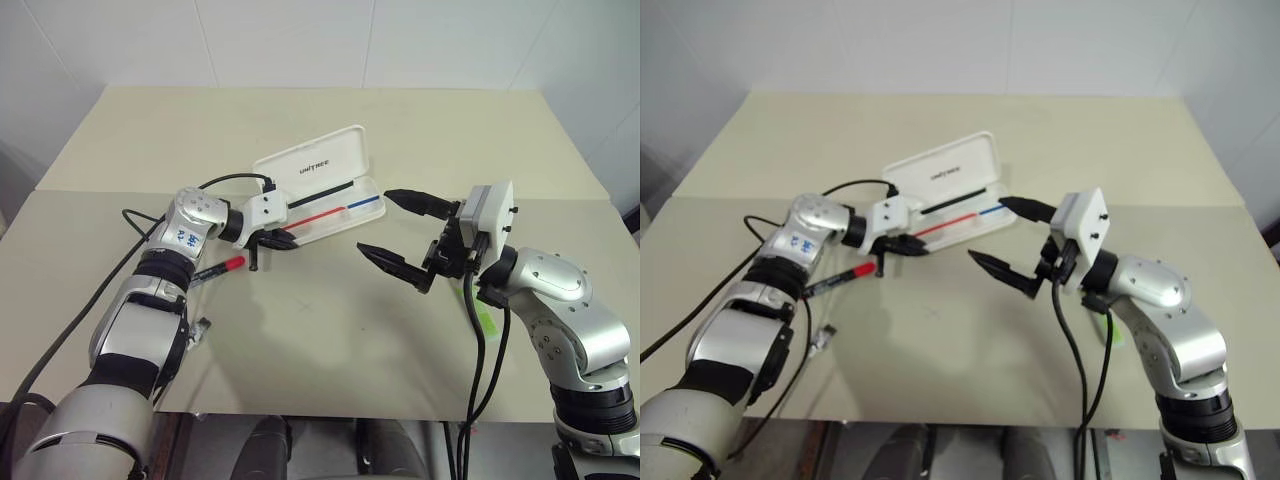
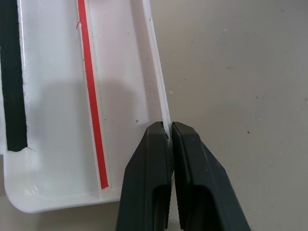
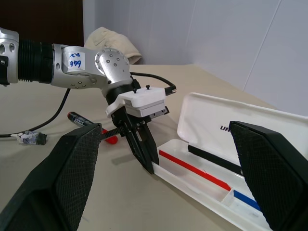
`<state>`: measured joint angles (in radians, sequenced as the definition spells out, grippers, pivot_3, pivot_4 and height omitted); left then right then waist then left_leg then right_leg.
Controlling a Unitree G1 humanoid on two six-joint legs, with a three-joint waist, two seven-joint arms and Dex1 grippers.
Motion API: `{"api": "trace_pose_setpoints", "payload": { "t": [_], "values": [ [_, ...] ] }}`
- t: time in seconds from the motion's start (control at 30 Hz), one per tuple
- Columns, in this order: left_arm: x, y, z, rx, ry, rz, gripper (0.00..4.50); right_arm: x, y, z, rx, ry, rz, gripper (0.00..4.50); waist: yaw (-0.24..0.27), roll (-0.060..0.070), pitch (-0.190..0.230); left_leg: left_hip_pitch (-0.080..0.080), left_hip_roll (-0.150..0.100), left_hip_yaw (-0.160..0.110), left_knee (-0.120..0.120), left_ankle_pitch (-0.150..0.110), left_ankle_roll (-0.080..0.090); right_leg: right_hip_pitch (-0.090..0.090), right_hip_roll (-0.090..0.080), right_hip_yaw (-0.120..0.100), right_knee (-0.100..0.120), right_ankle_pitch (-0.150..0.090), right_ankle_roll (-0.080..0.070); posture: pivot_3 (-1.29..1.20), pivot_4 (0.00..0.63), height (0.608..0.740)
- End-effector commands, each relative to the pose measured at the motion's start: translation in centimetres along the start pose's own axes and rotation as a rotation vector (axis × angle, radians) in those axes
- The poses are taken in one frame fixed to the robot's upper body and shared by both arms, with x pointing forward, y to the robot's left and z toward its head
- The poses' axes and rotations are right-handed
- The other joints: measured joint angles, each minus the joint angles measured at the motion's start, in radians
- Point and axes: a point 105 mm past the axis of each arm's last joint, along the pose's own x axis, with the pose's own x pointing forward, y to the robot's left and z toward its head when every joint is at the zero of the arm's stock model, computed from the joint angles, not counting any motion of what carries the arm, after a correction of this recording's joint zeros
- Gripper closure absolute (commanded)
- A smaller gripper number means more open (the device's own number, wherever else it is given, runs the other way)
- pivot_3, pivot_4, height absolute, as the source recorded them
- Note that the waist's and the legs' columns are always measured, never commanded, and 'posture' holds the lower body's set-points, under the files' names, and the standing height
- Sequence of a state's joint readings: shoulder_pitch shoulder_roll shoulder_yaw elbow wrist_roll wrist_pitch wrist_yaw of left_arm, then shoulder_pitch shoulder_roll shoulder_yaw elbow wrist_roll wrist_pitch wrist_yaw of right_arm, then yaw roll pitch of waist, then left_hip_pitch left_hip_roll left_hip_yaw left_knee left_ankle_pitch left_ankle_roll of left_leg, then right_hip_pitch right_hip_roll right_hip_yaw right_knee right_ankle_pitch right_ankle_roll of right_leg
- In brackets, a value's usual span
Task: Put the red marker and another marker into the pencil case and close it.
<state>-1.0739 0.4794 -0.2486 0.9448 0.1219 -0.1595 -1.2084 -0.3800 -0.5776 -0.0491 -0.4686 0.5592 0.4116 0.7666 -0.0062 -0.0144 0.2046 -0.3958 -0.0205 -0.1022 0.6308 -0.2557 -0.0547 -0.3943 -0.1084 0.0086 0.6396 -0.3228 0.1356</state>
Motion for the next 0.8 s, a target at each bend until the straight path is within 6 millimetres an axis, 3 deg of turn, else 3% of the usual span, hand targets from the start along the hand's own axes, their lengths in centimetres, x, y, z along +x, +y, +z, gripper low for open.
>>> {"api": "trace_pose_setpoints", "payload": {
  "t": [0.03, 0.23, 0.37, 0.57, 0.8],
  "values": [
    [-1.2, -1.0, 2.4, 0.098, -0.044, -0.083, 4.44, -0.5, -0.4, 0.8, -0.029, -0.027, -0.002, 0.0, 0.0, 0.0, 0.0, 0.0, 0.0, 0.0, -0.001, 0.0, 0.0, 0.0, 0.0, 0.0, 0.0, 0.0, 0.0, 0.0, 0.15, 0.74],
    [-2.6, -5.6, 3.4, 0.124, 0.002, -0.22, 4.44, -2.1, -1.3, -0.3, -0.017, 0.031, -0.033, 0.0, -0.001, 0.0, 0.0, -0.002, 0.0, 0.0, -0.002, 0.0, -0.001, 0.0, 0.0, 0.001, 0.0, 0.0, 0.0, 0.0, 0.15, 0.74],
    [-2.0, -8.4, 4.0, 0.082, 0.021, -0.237, 4.44, -3.7, -1.5, -1.2, -0.012, 0.083, -0.059, 0.0, 0.003, 0.0, 0.0, -0.002, 0.0, 0.0, -0.001, -0.001, 0.001, 0.0, 0.0, 0.001, -0.003, 0.0, 0.0, 0.0, 0.15, 0.74],
    [-0.5, -10.6, 4.5, 0.057, 0.004, -0.244, 4.44, -5.3, -0.9, -1.3, -0.006, 0.123, -0.056, 0.0, 0.004, 0.0, 0.0, -0.001, 0.0, 0.0, 0.0, 0.0, 0.001, 0.0, 0.0, 0.002, -0.001, 0.0, 0.0, 0.0, 0.15, 0.74],
    [-0.1, -11.9, 2.8, 0.068, 0.055, -0.278, 4.44, -7.5, 0.6, -1.1, 0.016, 0.187, 0.004, 0.0, 0.002, 0.0, 0.0, 0.001, 0.0, 0.0, -0.001, 0.001, 0.001, 0.002, 0.001, 0.003, -0.001, 0.0, -0.001, 0.0, 0.15, 0.74]
  ]
}}
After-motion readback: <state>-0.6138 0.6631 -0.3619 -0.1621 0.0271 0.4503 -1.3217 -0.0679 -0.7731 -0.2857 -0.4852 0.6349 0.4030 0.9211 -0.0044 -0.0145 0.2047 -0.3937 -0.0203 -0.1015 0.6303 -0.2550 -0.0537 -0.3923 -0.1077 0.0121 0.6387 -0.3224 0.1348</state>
